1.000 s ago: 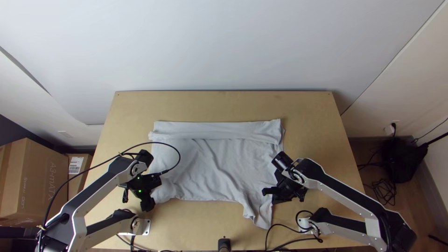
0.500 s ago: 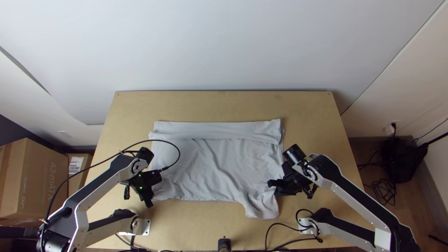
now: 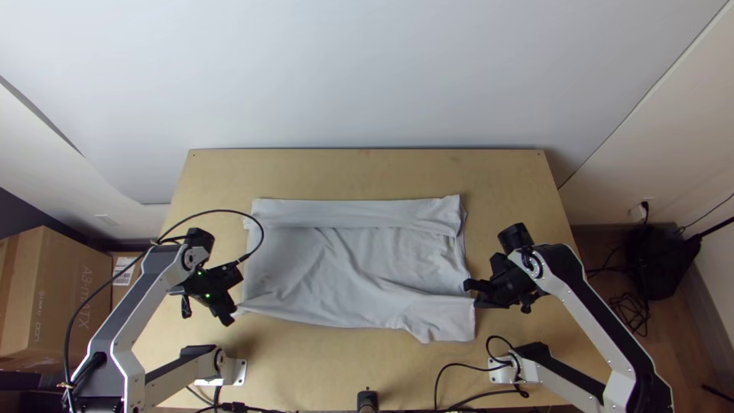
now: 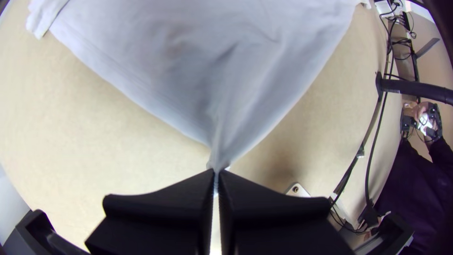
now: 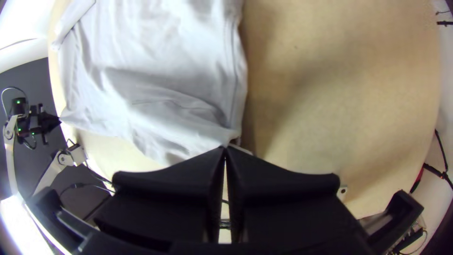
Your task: Fold the t-shirt
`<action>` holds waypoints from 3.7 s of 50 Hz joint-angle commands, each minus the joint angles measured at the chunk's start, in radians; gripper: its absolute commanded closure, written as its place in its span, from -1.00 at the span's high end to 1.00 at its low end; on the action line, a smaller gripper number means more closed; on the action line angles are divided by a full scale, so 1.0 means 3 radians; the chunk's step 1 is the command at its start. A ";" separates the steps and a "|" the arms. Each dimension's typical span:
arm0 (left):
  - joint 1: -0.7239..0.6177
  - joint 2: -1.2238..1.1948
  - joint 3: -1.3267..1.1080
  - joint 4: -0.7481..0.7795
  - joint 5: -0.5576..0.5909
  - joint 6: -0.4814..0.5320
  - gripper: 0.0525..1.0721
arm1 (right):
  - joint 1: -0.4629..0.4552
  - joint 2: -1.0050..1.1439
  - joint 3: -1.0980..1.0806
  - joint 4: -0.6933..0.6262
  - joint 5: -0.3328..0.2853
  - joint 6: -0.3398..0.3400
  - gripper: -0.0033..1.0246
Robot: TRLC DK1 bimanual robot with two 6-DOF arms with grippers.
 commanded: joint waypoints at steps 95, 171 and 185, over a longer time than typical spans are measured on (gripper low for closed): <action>0.0059 0.2080 0.2340 0.1171 0.0803 -0.0771 -0.29 | -0.0324 0.3477 0.3754 0.0435 0.0385 -0.0334 -0.39; 0.0494 0.2474 0.1690 0.1544 0.2260 -0.1784 0.90 | -0.0927 0.1089 0.2977 0.1417 -0.2622 0.1635 0.92; -0.0084 0.2509 0.1644 0.1953 0.1856 -0.2265 0.87 | -0.0912 0.0982 0.3038 0.1412 -0.2617 0.1645 0.92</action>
